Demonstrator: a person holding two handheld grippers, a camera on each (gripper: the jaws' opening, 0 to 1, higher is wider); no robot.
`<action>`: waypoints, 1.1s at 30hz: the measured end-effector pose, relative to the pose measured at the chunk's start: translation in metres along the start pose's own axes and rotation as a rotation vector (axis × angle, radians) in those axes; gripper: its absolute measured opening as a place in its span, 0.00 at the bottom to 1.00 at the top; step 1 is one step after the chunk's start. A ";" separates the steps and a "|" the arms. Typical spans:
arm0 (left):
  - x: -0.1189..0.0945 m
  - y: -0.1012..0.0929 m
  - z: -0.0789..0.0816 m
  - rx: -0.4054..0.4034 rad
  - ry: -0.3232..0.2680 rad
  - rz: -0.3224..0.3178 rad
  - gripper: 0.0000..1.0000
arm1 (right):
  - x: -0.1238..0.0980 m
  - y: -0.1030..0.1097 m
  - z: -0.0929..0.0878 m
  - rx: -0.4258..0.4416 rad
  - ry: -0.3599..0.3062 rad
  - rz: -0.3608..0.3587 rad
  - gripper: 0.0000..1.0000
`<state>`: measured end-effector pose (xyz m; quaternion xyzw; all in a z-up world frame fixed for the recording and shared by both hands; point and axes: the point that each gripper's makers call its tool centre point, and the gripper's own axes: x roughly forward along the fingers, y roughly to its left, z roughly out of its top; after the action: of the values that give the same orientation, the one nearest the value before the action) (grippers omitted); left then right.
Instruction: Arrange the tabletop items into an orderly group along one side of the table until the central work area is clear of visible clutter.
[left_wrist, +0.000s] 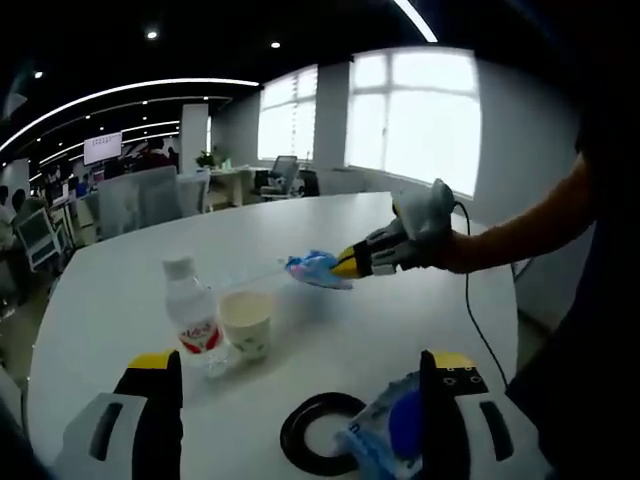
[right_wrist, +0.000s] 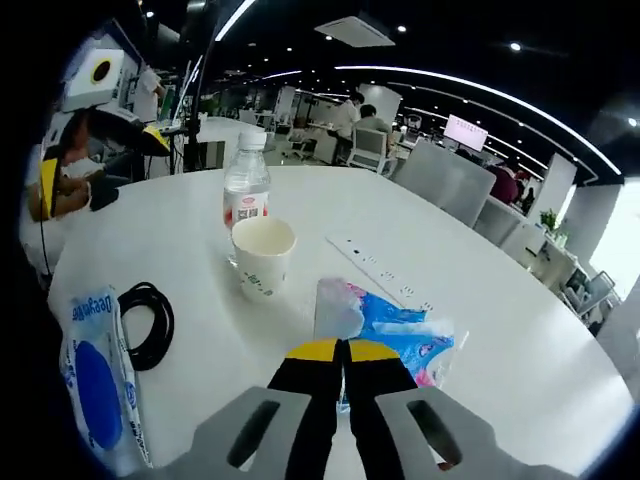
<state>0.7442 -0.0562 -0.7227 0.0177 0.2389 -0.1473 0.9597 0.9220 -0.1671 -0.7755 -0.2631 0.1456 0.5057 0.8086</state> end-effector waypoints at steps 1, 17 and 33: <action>-0.001 0.001 0.000 -0.003 -0.002 0.001 0.98 | -0.002 -0.004 0.004 0.000 -0.009 -0.007 0.00; -0.012 0.005 0.005 -0.003 -0.016 0.017 1.00 | -0.043 -0.058 0.000 -0.042 0.006 -0.125 0.00; -0.014 0.003 -0.001 0.008 0.003 0.015 1.00 | -0.076 -0.092 -0.066 0.003 0.141 -0.248 0.00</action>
<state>0.7332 -0.0492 -0.7174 0.0236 0.2398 -0.1408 0.9603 0.9725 -0.2938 -0.7659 -0.3130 0.1691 0.3820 0.8530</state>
